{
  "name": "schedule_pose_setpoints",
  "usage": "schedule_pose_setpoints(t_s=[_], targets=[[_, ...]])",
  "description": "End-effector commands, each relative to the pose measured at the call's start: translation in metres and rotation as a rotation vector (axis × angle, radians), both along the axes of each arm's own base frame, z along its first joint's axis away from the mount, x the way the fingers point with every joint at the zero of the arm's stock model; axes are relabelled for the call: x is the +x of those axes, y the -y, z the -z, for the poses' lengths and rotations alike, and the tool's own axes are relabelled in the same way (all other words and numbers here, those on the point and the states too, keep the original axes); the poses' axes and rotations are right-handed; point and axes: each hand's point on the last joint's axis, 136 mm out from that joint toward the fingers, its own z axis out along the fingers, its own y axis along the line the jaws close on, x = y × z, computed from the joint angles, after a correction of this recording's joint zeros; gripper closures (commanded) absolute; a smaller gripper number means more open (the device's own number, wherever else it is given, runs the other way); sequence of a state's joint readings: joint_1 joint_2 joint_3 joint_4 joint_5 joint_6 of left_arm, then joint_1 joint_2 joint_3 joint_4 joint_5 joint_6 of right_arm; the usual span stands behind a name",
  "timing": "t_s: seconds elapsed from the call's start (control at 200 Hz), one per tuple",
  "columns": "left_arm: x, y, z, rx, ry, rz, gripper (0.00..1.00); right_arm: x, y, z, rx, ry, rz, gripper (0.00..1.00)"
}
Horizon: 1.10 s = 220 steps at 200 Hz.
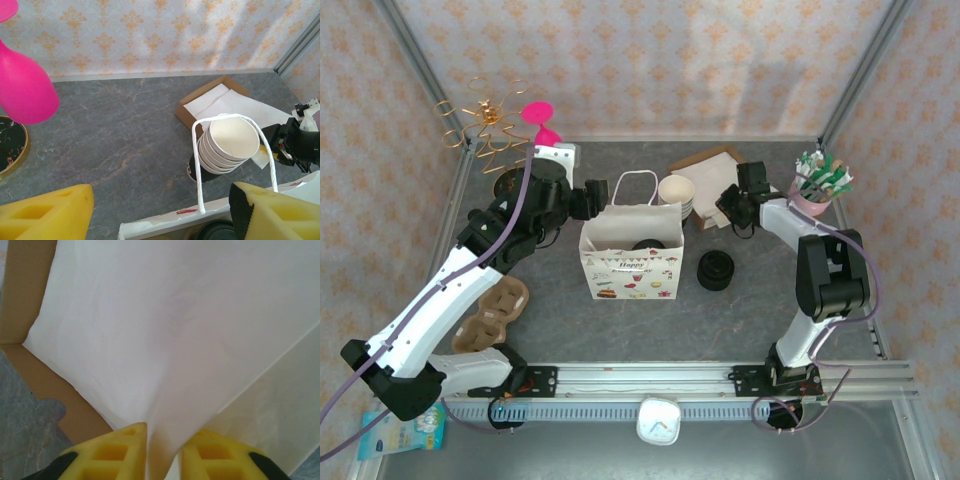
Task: Pack the takeout coffee
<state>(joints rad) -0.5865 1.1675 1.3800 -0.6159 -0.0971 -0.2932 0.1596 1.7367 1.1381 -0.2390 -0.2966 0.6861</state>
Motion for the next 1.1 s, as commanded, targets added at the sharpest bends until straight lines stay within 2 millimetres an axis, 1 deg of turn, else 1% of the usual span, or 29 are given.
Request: schedule_pose_setpoints(t_s=[0.0,0.1,0.23,0.32,0.41,0.525,0.656,0.846,0.881,0.966,1.036,1.096], targets=[[0.006,-0.005,-0.005,0.003,0.018,-0.031,0.26,0.008,0.004,-0.005,-0.015,0.008,0.005,0.83],[0.006,-0.005,-0.007,0.002,0.021,-0.034,0.26,0.011,0.005,-0.014,-0.013,0.03,0.004,0.94],[0.008,-0.005,-0.01,-0.003,0.026,-0.034,0.26,0.013,0.003,-0.035,-0.012,0.069,-0.008,1.0],[0.009,-0.004,-0.016,-0.016,0.035,-0.032,0.26,0.015,0.001,-0.059,-0.006,0.122,-0.029,1.0],[0.01,-0.004,-0.022,-0.032,0.042,-0.037,0.26,0.015,0.002,-0.085,-0.02,0.164,-0.038,1.0],[0.011,-0.004,-0.031,-0.038,0.067,-0.037,0.26,0.012,0.001,-0.117,-0.033,0.221,-0.066,1.0],[0.011,-0.006,-0.04,-0.034,0.093,-0.035,0.26,0.007,0.0,-0.158,-0.046,0.286,-0.103,1.0],[0.009,-0.002,-0.056,-0.049,0.115,-0.01,0.25,-0.009,-0.004,-0.235,-0.045,0.423,-0.15,1.0],[0.008,-0.001,-0.059,-0.05,0.124,0.003,0.24,-0.013,-0.004,-0.249,-0.042,0.449,-0.155,1.0],[0.006,0.004,-0.068,-0.051,0.161,0.048,0.24,-0.025,-0.009,-0.284,-0.029,0.52,-0.183,1.0],[0.001,0.01,-0.079,-0.059,0.205,0.101,0.24,-0.037,-0.012,-0.31,-0.016,0.568,-0.205,1.0],[-0.004,0.018,-0.091,-0.066,0.258,0.164,0.22,-0.048,-0.016,-0.332,0.0,0.608,-0.236,1.0]])
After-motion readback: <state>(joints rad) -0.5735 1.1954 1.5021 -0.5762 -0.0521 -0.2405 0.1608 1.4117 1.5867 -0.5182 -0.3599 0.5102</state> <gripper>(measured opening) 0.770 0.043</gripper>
